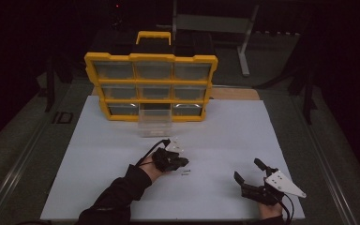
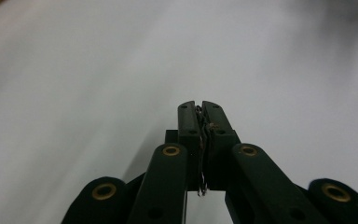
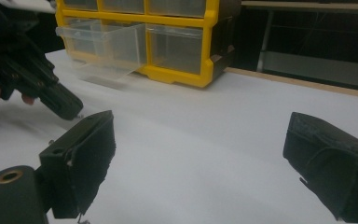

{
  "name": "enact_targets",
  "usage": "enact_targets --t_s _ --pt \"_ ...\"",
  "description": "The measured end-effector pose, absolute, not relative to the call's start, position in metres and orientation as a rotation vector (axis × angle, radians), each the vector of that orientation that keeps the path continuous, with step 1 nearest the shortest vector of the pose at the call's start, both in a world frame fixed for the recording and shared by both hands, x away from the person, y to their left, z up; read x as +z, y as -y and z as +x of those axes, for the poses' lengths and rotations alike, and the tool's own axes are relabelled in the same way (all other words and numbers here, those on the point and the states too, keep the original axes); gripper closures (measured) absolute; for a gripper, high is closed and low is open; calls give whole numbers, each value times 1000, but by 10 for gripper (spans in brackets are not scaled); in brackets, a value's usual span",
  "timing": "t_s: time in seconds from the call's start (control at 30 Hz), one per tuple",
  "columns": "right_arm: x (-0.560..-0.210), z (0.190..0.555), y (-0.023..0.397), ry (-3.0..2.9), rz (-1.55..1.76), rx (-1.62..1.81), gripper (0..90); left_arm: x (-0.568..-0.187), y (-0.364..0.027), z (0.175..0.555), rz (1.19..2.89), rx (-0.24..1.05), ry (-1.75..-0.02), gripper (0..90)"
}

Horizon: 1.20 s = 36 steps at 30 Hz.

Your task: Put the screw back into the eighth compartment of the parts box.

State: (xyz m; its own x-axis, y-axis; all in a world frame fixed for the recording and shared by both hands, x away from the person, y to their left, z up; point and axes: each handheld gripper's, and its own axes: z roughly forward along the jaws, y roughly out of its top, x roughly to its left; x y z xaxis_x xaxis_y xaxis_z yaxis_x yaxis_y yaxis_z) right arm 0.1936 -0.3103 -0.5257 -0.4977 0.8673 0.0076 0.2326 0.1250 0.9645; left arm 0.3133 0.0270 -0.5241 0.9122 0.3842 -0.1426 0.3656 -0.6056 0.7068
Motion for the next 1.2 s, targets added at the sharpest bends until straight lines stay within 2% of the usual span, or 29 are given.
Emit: enact_targets --t_s 0.6,1.2 --pt "-526 194 310 -1823 1061 1397 91 -471 -57 328 2176 129 -590 869" --pt "-526 194 310 -1820 1063 1395 92 -428 -91 355 2042 315 -723 869"
